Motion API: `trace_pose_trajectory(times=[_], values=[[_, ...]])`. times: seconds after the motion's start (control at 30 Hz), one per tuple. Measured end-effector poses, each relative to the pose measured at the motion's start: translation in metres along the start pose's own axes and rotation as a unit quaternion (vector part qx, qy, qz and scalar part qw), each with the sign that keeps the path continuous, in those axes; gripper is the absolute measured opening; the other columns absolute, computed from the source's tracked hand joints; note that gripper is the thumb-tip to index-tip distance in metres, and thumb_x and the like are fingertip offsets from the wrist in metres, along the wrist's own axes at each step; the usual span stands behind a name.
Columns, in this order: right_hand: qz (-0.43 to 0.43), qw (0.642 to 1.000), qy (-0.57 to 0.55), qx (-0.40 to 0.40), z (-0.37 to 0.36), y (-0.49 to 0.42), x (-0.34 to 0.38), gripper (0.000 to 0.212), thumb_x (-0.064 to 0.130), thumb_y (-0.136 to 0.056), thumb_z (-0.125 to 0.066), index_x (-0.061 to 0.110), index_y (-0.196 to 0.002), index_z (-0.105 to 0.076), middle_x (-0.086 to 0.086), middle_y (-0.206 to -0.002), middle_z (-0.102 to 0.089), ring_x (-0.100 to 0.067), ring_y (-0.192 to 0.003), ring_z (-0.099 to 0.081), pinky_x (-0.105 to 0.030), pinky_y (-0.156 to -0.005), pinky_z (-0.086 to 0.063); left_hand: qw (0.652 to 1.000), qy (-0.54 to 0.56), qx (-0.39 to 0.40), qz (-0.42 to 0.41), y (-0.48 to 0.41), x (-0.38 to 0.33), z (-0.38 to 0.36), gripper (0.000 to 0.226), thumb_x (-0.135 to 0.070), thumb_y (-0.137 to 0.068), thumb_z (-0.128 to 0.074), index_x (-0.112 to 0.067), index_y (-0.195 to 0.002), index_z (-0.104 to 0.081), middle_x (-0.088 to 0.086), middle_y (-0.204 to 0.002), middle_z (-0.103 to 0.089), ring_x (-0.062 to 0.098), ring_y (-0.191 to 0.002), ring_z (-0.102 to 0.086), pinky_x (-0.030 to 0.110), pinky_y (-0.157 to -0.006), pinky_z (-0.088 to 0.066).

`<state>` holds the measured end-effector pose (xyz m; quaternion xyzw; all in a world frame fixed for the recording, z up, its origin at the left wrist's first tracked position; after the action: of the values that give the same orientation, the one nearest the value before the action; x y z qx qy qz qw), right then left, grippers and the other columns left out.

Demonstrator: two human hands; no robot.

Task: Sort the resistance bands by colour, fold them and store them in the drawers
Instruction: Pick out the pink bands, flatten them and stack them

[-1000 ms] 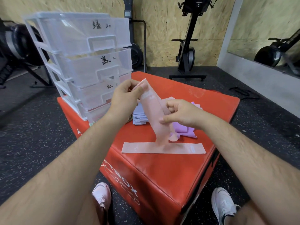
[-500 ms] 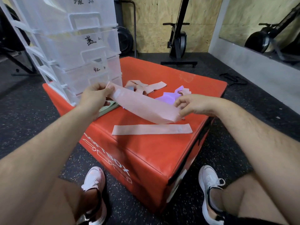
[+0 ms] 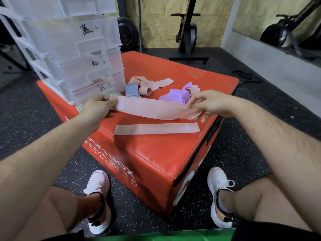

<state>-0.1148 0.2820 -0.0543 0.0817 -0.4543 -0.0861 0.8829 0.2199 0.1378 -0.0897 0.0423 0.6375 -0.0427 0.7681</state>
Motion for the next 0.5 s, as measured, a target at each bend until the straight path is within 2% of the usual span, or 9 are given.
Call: trace_pose_trajectory(times=[0.1, 0.27, 0.33, 0.4, 0.5], values=[[-0.011, 1.0, 0.004, 0.0, 0.0, -0.001, -0.004, 0.028, 0.003, -0.094, -0.048, 0.003, -0.093, -0.076, -0.014, -0.093, -0.073, -0.019, -0.07, -0.071, -0.034, -0.065, -0.061, 1.0, -0.001, 0.008, 0.015, -0.002, 0.006, 0.0, 0.018, -0.017, -0.095, -0.066, -0.016, -0.078, -0.059, 0.003, -0.076, -0.063, 0.011, -0.059, -0.063, 0.02, -0.045, -0.049], [-0.053, 0.995, -0.089, -0.001, -0.003, -0.002, -0.009, 0.027, 0.002, -0.088, -0.044, -0.015, -0.094, -0.064, -0.024, -0.088, -0.07, -0.028, -0.069, -0.066, -0.033, -0.061, -0.058, 0.999, 0.0, 0.003, 0.032, -0.004, 0.011, -0.001, 0.02, -0.017, -0.094, -0.066, -0.018, -0.077, -0.056, 0.002, -0.078, -0.063, 0.014, -0.067, -0.063, 0.021, -0.047, -0.049], [-0.06, 0.988, -0.143, 0.01, -0.006, -0.001, -0.011, 0.021, 0.006, -0.092, -0.048, -0.01, -0.098, -0.061, -0.023, -0.086, -0.068, -0.028, -0.068, -0.063, -0.033, -0.058, -0.058, 0.999, 0.0, 0.0, 0.038, -0.004, 0.013, 0.0, 0.02, -0.016, -0.094, -0.066, -0.018, -0.077, -0.055, 0.002, -0.078, -0.064, 0.014, -0.066, -0.063, 0.021, -0.045, -0.049], [-0.058, 0.987, -0.148, 0.028, -0.008, 0.001, -0.014, 0.018, 0.015, -0.094, -0.061, 0.001, -0.104, -0.061, -0.017, -0.086, -0.068, -0.026, -0.072, -0.067, -0.032, -0.06, -0.059, 0.999, -0.004, -0.002, 0.047, -0.005, 0.015, 0.003, 0.02, -0.015, -0.093, -0.067, -0.017, -0.077, -0.055, 0.004, -0.079, -0.064, 0.014, -0.064, -0.063, 0.021, -0.044, -0.049], [-0.071, 0.991, -0.105, 0.044, -0.008, 0.001, -0.023, 0.007, 0.009, -0.092, -0.068, 0.003, -0.093, -0.064, -0.018, -0.092, -0.072, -0.022, -0.078, -0.072, -0.028, -0.066, -0.06, 0.997, -0.023, 0.003, 0.067, -0.004, 0.02, 0.008, 0.015, -0.015, -0.086, -0.074, -0.015, -0.078, -0.061, 0.007, -0.079, -0.065, 0.015, -0.057, -0.064, 0.023, -0.046, -0.048]])
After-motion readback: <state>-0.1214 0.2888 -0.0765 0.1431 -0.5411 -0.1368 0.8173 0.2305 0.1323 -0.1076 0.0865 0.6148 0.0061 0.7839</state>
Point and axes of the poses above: each hand's wrist, its own y-axis away from the middle knuckle, its own z-axis out of the back of the hand, x = y × z, the point moved 4 cm from there along -y, towards the middle knuckle
